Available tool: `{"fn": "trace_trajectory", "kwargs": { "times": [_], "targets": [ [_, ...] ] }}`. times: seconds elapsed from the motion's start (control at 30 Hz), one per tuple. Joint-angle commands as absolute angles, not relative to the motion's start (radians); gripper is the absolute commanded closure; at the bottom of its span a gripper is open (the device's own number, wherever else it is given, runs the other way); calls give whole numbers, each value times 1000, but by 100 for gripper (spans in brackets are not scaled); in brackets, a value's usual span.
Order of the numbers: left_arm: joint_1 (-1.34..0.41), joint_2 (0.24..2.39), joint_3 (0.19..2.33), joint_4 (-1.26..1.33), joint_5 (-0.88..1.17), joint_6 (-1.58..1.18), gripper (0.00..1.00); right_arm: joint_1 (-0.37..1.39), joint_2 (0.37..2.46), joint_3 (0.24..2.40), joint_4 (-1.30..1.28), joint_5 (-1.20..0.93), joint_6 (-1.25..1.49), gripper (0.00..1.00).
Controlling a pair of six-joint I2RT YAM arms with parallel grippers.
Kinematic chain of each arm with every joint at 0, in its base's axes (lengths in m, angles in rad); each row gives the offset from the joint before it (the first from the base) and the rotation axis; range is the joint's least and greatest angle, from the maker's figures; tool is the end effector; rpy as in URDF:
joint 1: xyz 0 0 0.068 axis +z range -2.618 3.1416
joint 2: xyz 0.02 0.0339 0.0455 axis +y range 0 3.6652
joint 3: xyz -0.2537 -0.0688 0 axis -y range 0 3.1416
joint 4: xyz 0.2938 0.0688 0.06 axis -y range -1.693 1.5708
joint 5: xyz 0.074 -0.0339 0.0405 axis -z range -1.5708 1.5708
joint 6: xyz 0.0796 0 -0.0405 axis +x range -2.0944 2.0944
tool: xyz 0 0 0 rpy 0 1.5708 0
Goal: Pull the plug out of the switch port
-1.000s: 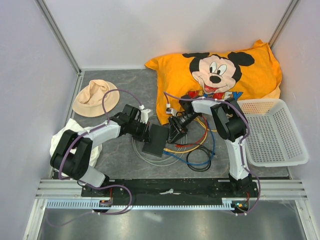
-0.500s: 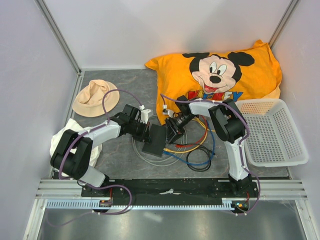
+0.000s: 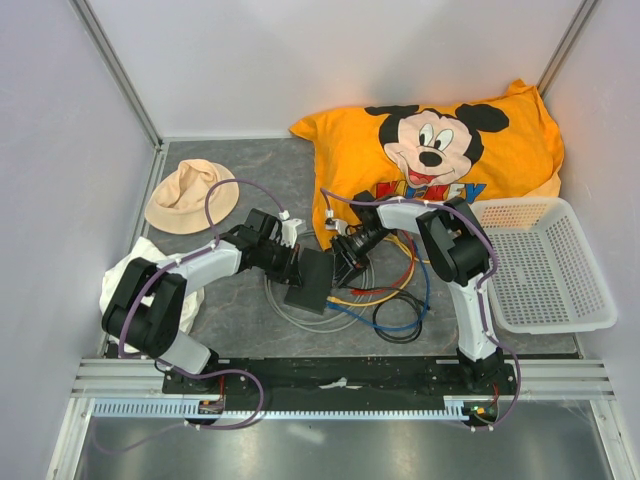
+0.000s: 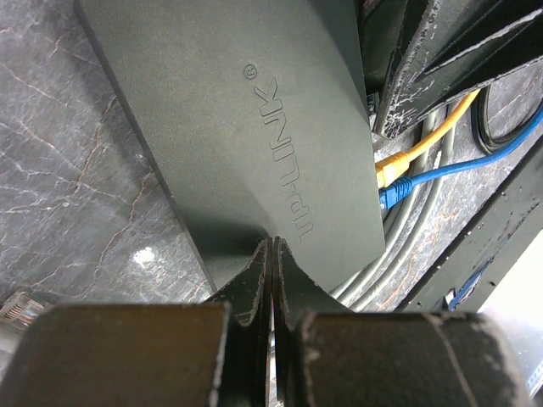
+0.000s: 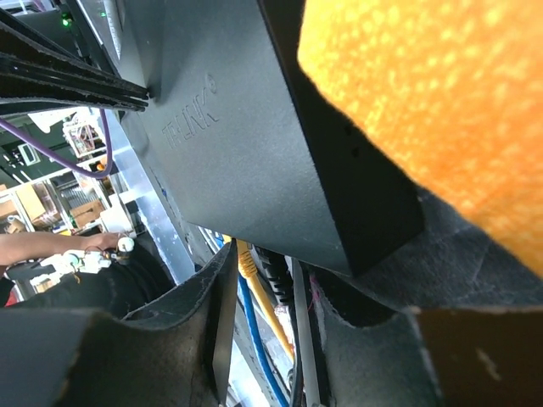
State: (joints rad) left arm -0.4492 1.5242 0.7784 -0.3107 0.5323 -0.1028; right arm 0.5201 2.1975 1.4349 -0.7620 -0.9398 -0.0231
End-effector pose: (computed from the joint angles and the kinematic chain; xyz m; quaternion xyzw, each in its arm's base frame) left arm 0.2841 -0.1818 0.0875 0.2267 0.9076 -0.3116 0.1668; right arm 0.3397 0.2686 0.0386 0.2492 -0.8559 -0.4438 0.0914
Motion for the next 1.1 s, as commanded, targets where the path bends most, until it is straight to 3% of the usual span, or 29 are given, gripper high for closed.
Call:
{"fn": "trace_trajectory", "kwargs": {
  "times": [0.0, 0.2, 0.43, 0.53, 1.07],
  "targets": [
    [-445, 1536, 782, -318, 522, -77, 98, 529, 2238, 1466, -706, -868, -51, 60],
    [-445, 1534, 781, -318, 523, -77, 98, 529, 2244, 1473, -706, -836, -41, 64],
    [-445, 1539, 782, -318, 525, -77, 99, 531, 2244, 1471, -695, -746, -6, 89],
    [-445, 1539, 782, -318, 522, -77, 98, 531, 2240, 1471, -695, -723, -3, 93],
    [-445, 1546, 787, -319, 526, -78, 98, 531, 2260, 1451, -696, -670, -18, 100]
  ]
}}
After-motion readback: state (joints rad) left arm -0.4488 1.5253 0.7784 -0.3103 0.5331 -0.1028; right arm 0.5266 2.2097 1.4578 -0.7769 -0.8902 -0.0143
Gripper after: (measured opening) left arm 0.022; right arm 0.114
